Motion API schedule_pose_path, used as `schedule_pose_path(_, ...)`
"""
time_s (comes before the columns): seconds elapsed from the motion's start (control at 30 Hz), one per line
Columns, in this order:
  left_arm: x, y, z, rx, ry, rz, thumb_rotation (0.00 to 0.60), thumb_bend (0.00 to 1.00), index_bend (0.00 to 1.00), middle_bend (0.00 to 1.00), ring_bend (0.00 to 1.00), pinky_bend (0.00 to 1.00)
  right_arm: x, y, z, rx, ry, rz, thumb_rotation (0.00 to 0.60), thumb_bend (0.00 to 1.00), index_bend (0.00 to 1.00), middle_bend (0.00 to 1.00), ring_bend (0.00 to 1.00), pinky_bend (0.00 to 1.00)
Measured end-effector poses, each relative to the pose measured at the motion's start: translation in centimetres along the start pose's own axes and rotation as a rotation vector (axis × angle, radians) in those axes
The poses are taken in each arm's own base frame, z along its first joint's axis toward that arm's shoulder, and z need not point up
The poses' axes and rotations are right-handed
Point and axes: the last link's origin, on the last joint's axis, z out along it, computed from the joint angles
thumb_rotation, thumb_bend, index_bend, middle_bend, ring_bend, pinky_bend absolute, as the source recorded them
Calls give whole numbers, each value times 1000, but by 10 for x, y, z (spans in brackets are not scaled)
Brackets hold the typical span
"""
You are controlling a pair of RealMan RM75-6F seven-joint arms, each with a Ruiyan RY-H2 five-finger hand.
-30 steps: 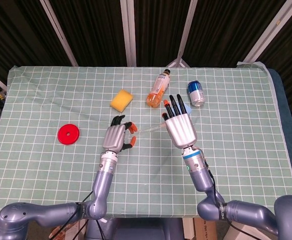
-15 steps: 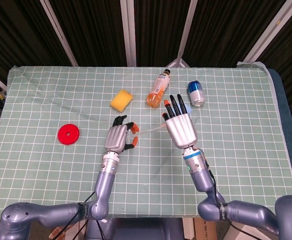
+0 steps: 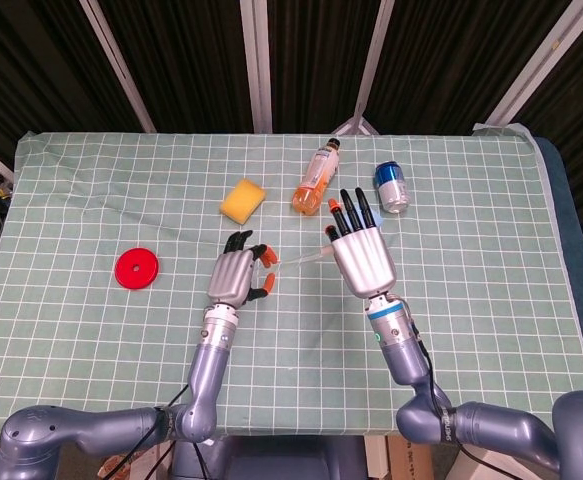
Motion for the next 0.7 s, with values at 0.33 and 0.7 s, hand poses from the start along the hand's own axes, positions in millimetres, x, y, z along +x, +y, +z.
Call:
schedule_pose_path(0.33,0,0,-1,2,3,-2,600,671,484,492,94,0,0,0,-1,-2,-6,1,600,420,613,197,0,0)
schedule_pose_path(0.7,0,1,0,2,7,-5,600,671,483,490,94,0,-2,0,-3,-4,-17,6,600,420,613,198,0,0)
